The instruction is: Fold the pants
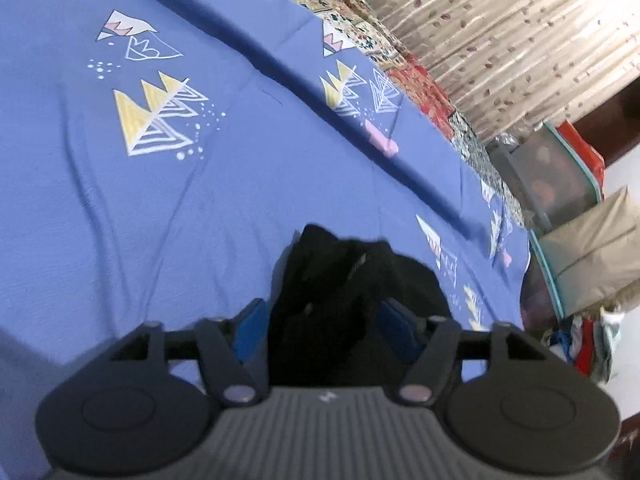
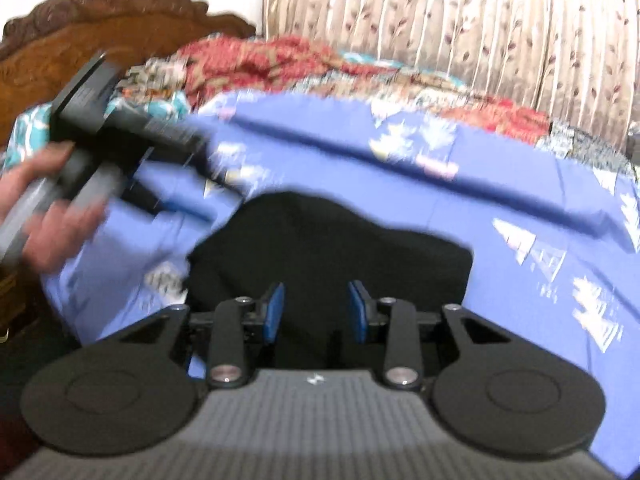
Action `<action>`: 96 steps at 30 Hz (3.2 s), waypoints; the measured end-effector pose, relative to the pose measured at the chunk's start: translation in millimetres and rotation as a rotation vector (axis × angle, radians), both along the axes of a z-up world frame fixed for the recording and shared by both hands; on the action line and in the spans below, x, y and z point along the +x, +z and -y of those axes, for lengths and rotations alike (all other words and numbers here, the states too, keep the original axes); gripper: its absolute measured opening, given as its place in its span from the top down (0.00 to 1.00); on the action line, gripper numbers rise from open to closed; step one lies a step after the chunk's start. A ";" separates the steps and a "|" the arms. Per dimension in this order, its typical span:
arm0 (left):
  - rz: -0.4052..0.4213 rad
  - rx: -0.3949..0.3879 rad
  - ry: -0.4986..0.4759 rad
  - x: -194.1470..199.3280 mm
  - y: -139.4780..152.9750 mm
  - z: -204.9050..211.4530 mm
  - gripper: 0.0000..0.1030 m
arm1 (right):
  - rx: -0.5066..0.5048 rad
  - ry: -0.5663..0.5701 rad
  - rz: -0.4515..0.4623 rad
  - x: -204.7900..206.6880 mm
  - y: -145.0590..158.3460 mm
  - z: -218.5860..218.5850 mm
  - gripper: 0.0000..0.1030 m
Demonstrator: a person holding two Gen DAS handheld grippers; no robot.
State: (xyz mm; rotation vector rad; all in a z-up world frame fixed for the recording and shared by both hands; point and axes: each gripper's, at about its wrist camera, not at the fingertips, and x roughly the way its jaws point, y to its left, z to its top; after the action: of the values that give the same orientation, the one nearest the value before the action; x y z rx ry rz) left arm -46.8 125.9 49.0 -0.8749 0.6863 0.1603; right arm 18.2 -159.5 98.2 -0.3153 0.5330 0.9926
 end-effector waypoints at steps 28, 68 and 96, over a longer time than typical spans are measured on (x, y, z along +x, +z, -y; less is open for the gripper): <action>-0.024 0.627 -0.403 -2.4 1.1 158.3 0.78 | -0.129 -0.059 -0.143 50.8 31.6 -49.6 0.64; 0.217 -0.290 -0.311 58.7 -32.3 54.4 0.63 | 0.193 -0.331 -0.435 109.7 33.2 -46.5 0.86; 0.009 -0.204 -0.250 75.6 -20.1 -23.7 0.11 | -0.012 0.141 -0.185 -6.9 4.2 -71.7 0.22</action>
State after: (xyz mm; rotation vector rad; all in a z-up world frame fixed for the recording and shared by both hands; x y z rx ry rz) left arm 28.8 149.5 28.8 -0.9747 0.8064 -0.1396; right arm 11.3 -87.8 102.4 -0.2758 0.6919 1.1625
